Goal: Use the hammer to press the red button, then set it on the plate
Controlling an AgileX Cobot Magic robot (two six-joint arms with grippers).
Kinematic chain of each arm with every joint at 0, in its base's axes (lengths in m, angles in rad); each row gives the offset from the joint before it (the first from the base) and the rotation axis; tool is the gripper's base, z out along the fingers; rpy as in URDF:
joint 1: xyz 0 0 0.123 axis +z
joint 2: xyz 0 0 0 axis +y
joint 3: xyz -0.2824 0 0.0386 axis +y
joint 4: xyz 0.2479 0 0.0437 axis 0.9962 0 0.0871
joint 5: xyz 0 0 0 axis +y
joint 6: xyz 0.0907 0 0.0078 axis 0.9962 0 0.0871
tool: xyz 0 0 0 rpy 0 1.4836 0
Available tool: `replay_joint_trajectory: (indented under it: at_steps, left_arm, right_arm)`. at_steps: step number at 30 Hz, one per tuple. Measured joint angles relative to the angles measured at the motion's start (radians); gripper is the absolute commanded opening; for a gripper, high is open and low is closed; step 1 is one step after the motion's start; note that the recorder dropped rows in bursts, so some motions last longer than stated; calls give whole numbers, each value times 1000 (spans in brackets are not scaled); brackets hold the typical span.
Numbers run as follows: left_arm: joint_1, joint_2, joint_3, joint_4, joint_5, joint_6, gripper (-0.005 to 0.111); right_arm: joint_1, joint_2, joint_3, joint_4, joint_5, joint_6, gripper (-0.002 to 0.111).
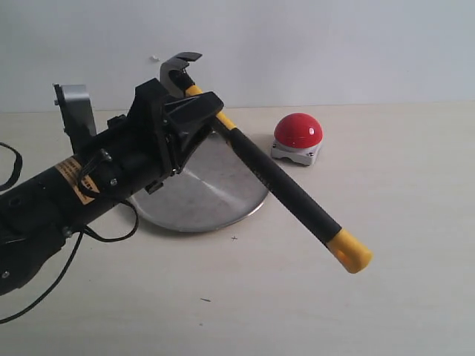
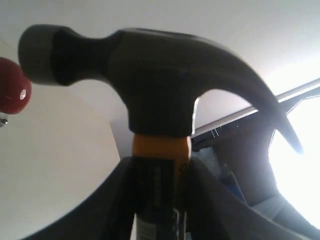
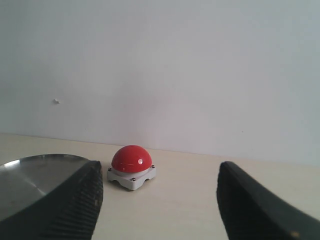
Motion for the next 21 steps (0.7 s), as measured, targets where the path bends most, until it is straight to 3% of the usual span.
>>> replay_joint_trajectory:
  at_steps: [3, 7, 13, 21]
  left_arm:
    - [30, 0, 11, 24, -6, 0, 0]
    - [152, 0, 51, 133, -13, -39, 0]
    - [253, 0, 62, 280, -14, -125, 0]
    - [268, 0, 62, 316, -16, -132, 0]
  right_arm:
    - [0, 0, 0, 0, 0, 0, 64]
    - [0, 0, 0, 0, 0, 0, 64]
    - [0, 0, 0, 0, 0, 0, 64]
    - [0, 0, 0, 0, 0, 0, 64]
